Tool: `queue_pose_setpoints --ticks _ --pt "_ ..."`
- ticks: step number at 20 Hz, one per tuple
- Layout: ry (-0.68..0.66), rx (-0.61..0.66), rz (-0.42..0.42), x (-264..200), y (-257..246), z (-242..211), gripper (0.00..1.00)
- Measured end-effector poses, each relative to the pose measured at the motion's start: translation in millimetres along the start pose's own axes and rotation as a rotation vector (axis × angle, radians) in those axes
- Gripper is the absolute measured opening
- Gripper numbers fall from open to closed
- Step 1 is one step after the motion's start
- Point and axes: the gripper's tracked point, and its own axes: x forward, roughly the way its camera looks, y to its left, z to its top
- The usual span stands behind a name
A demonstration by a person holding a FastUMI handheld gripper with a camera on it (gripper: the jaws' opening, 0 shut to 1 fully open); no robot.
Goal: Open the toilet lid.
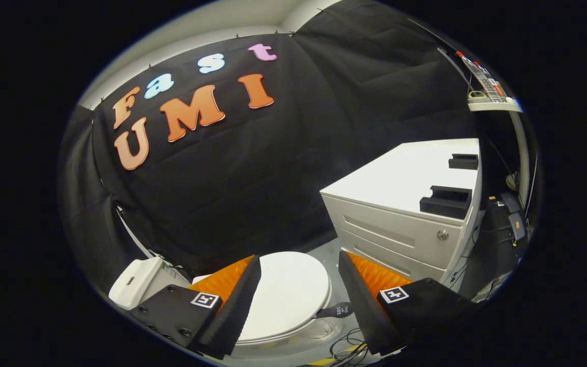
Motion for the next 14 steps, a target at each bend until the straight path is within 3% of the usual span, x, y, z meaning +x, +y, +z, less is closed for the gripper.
queue_pose_setpoints --ticks 8,14 --pt "0.123 0.096 -0.084 18 -51 -77 0.99" --pt "0.261 0.287 -0.123 16 -76 -131 0.99"
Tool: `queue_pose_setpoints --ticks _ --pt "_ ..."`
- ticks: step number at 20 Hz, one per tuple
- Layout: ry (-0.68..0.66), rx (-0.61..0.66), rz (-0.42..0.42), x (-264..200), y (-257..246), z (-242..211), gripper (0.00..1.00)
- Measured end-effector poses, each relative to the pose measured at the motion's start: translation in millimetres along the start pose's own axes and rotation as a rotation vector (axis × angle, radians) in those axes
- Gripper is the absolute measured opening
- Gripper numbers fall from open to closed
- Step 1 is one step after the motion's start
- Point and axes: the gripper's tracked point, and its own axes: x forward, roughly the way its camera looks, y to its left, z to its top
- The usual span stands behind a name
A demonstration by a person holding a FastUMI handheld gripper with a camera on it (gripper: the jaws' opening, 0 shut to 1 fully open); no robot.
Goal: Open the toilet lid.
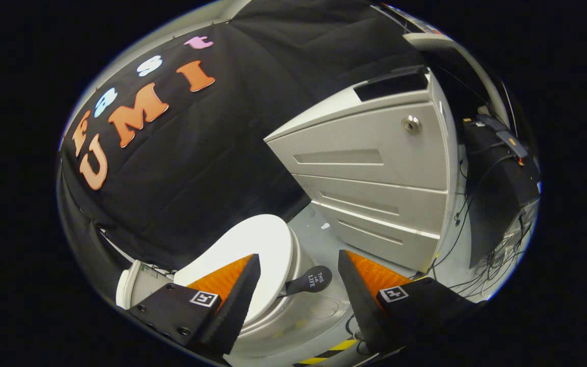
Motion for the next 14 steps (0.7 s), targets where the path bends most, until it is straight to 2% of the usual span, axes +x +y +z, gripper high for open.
queue_pose_setpoints --ticks 8,13,14 --pt "0.106 0.322 0.042 24 -16 -32 0.99" --pt "0.147 0.395 0.07 36 -15 -43 0.96" --pt "0.149 0.404 0.075 39 -14 -43 0.93"
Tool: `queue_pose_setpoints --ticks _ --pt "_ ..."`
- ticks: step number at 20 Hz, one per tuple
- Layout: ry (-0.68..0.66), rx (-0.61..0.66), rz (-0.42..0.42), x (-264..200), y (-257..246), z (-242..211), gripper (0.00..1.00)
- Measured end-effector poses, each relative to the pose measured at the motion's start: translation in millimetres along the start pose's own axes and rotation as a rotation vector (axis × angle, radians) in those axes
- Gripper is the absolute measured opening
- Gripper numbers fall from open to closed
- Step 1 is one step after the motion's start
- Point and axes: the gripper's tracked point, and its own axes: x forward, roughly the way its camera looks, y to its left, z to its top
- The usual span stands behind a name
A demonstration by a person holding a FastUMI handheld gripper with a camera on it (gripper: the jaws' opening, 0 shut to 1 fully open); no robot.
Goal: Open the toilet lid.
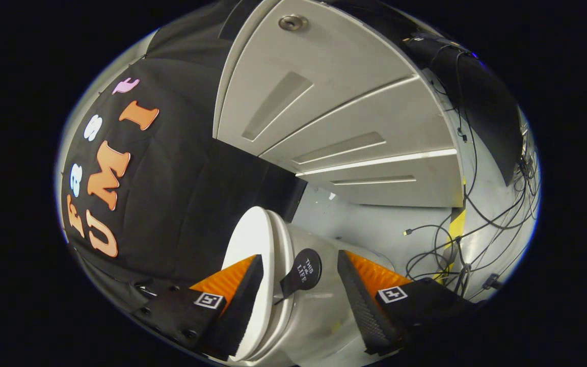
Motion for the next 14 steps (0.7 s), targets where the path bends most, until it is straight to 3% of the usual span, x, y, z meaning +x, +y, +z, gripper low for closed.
queue_pose_setpoints --ticks 3,4,5,8,14 --pt "0.017 0.011 0.016 8 2 -1 0.82" --pt "0.035 0.012 0.019 9 3 -4 0.67" --pt "0.056 0.007 0.013 13 3 -9 0.66" --pt "0.087 0.019 0.015 7 1 -17 0.41" --pt "0.053 0.016 0.008 3 15 -14 0.1"
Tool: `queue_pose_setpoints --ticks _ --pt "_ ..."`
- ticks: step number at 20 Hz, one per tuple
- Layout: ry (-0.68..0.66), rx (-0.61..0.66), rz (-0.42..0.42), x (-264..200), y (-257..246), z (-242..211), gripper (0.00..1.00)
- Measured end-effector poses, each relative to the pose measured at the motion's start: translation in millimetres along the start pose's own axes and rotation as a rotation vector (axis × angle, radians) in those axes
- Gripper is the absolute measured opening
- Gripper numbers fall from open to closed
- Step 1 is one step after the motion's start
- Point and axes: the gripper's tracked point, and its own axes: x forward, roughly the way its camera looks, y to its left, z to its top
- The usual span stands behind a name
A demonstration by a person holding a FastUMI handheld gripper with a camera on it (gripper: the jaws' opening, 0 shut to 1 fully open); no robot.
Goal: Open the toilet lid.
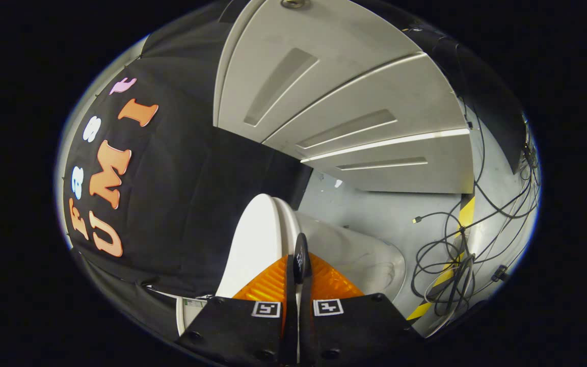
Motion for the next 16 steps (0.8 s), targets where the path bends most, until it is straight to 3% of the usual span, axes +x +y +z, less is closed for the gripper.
queue_pose_setpoints --ticks 9,16 --pt "-0.029 -0.105 0.071 -25 61 15 0.09" --pt "-0.207 -0.309 0.084 -37 129 33 0.09"
